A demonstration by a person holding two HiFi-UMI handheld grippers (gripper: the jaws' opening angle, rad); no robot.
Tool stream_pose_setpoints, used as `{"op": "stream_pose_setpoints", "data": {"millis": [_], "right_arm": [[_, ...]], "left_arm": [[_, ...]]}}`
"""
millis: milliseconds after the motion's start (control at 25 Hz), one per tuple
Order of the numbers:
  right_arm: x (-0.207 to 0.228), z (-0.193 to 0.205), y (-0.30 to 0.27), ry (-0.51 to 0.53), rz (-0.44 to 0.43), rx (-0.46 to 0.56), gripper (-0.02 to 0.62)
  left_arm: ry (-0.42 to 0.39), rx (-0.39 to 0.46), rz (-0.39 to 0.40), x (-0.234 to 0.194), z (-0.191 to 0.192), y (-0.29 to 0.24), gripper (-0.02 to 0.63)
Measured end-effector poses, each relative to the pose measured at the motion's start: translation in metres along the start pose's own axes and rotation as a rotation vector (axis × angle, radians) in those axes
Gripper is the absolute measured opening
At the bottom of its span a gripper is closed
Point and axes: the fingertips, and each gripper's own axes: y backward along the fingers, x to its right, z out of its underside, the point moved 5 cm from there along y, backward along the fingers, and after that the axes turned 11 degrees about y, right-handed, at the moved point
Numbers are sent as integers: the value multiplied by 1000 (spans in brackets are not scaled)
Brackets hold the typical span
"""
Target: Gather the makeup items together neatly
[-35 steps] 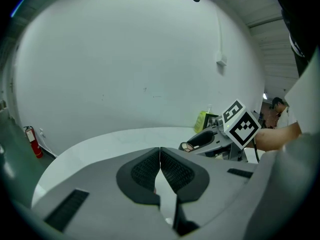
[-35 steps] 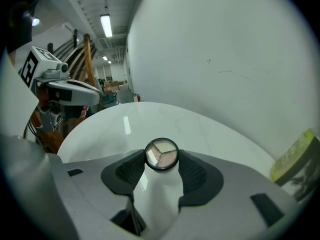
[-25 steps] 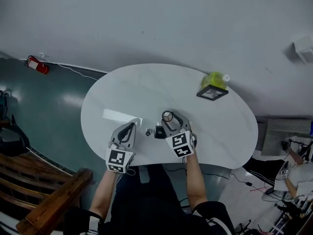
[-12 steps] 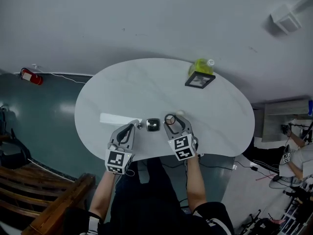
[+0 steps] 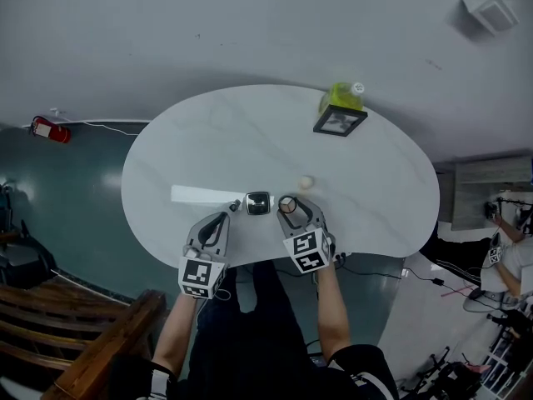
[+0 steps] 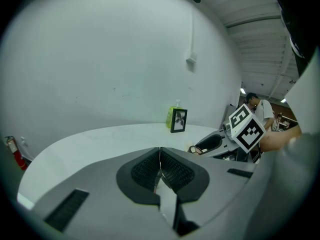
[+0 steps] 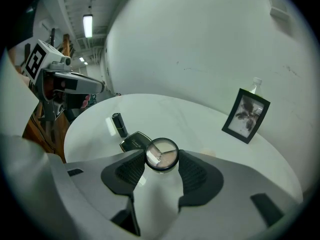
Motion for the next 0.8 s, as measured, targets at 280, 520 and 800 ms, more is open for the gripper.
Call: {"op": "stream_pose_setpoints", "data": {"millis": [280,520,800], "right_arm": [[-4,17,-16,-7,-17,-18,230],[-2,29,-28,-15,-22,-37,230],[-3,36,-37,-27,-34,-45,230]], "left_arm": [[14,-27,-8,-4,20,-3,20],[31,-46,-20,-9,31,-7,20],[47,-60,-32,-13,40,-10,20]]}}
